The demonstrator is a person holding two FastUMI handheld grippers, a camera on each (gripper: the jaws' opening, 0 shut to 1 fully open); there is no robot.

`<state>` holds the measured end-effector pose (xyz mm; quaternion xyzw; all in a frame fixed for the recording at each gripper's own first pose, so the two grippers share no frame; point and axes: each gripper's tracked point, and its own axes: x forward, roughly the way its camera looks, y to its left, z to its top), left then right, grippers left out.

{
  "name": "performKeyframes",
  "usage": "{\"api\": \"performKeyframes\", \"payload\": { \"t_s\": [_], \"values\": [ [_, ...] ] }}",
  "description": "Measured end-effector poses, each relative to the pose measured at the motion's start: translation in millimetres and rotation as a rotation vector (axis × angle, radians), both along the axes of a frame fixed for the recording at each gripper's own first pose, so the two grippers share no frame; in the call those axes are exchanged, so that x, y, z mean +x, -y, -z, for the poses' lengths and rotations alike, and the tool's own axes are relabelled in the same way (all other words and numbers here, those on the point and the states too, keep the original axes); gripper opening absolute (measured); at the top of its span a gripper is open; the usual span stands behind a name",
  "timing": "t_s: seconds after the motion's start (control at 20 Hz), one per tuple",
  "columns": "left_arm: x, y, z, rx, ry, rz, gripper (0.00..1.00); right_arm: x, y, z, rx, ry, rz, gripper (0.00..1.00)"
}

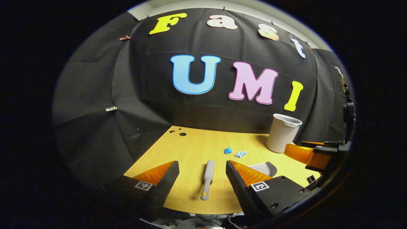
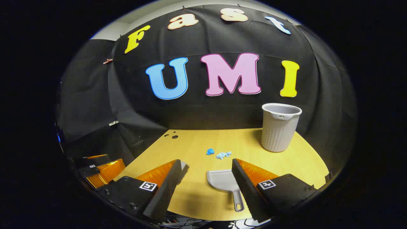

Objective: Pick up the small broom and dustpan from the desktop, sweep the trash into the dustpan with the broom, and then empty the trash into the garbage bin.

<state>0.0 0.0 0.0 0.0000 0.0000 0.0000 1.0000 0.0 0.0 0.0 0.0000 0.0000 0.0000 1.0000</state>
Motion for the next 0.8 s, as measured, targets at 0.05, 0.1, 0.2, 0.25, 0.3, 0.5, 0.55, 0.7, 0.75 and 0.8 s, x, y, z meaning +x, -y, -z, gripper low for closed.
{"api": "performKeyframes", "payload": {
  "t_s": [0.05,0.1,0.2,0.25,0.3,0.5,0.55,0.7,0.75,0.8],
  "values": [
    [2.8,1.2,-3.0,-0.001,0.011,0.004,0.92,1.8,3.9,-4.1,-0.002,0.008,0.008,0.99],
    [6.4,3.2,-8.7,-0.002,0.02,0.011,0.96,3.2,9.1,-7.1,-0.008,0.016,0.02,0.99],
    [16.0,10.3,-14.2,0.0,0.03,0.035,0.96,7.5,20.7,-14.8,-0.019,0.034,0.043,0.99],
    [22.0,14.0,-12.9,0.005,0.028,0.045,0.96,9.8,27.0,-17.2,-0.02,0.039,0.057,0.99],
    [28.1,18.3,-13.3,0.013,0.021,0.056,0.96,13.2,33.7,-18.6,-0.017,0.041,0.07,0.99],
    [50.7,36.2,-9.9,0.023,-0.032,0.103,0.96,25.9,59.5,-15.3,0.01,0.007,0.124,0.99],
    [57.2,39.3,-4.5,0.024,-0.055,0.109,0.96,28.3,64.6,-12.9,0.008,-0.012,0.138,0.99],
    [71.8,44.6,6.5,0.013,-0.129,0.128,0.96,38.5,74.0,-4.8,0.012,-0.076,0.145,0.99],
    [77.1,44.8,11.1,0.011,-0.152,0.134,0.96,43.4,76.5,-1.6,0.012,-0.094,0.145,0.99],
    [82.1,42.4,16.7,0.011,-0.177,0.128,0.96,49.1,79.6,4.5,0.015,-0.121,0.145,0.98]
  ]
}}
